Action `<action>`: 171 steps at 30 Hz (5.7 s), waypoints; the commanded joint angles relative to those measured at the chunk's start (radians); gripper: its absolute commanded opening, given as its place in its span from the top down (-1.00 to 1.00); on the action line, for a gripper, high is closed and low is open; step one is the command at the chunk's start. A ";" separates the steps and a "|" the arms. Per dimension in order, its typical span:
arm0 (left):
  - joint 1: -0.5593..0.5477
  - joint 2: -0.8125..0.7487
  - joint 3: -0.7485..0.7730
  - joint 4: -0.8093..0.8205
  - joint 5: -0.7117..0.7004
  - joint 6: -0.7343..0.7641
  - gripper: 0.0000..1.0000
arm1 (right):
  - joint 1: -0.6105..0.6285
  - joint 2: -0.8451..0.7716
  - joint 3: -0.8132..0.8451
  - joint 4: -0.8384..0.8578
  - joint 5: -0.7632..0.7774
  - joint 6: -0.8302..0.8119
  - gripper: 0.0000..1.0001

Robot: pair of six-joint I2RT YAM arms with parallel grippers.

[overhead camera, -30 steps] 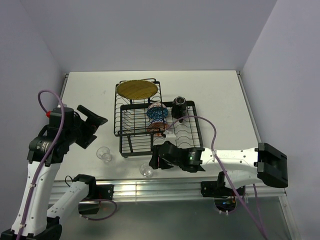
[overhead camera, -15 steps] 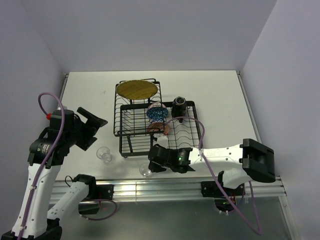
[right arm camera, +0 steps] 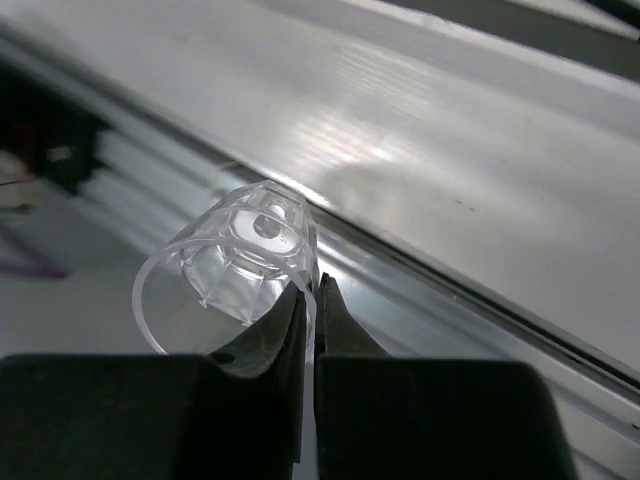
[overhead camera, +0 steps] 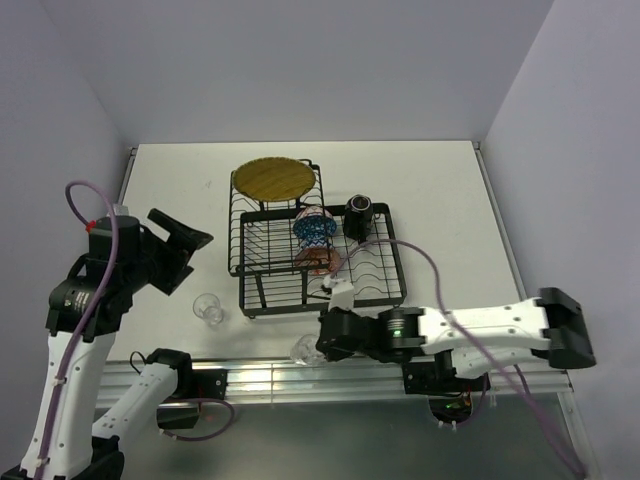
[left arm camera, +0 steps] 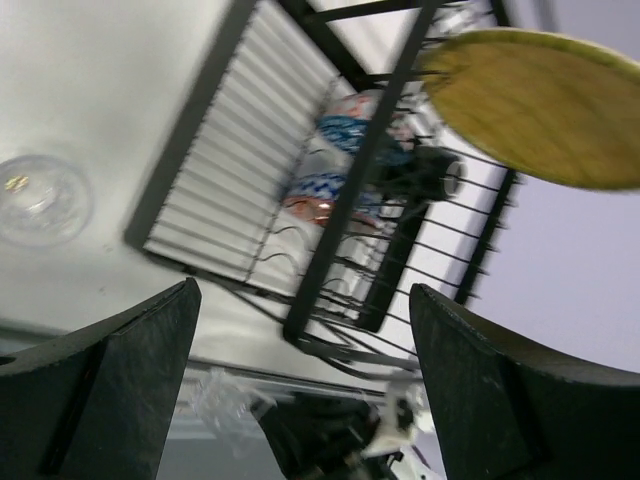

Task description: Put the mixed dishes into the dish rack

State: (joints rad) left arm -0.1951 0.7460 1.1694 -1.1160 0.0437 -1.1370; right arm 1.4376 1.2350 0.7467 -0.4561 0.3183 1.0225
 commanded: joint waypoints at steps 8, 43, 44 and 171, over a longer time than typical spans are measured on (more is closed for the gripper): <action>0.005 0.058 0.237 0.156 0.111 0.083 -0.81 | 0.020 -0.519 0.104 -0.193 0.145 -0.146 1.00; -0.001 0.173 -0.079 1.342 0.983 -0.320 -0.99 | -0.715 -0.072 0.734 0.255 -1.076 -0.173 1.00; -0.006 0.171 -0.082 1.340 0.981 -0.320 -0.98 | -0.717 -0.056 0.738 0.284 -1.084 -0.162 1.00; -0.556 0.694 0.685 -0.148 -0.148 0.367 1.00 | -0.888 -0.319 0.658 -0.418 -0.156 -0.377 -0.99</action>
State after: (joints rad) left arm -0.7349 1.4544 1.8496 -1.2304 -0.0231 -0.7544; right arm 0.5632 0.9451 1.4124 -0.8852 0.1616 0.6529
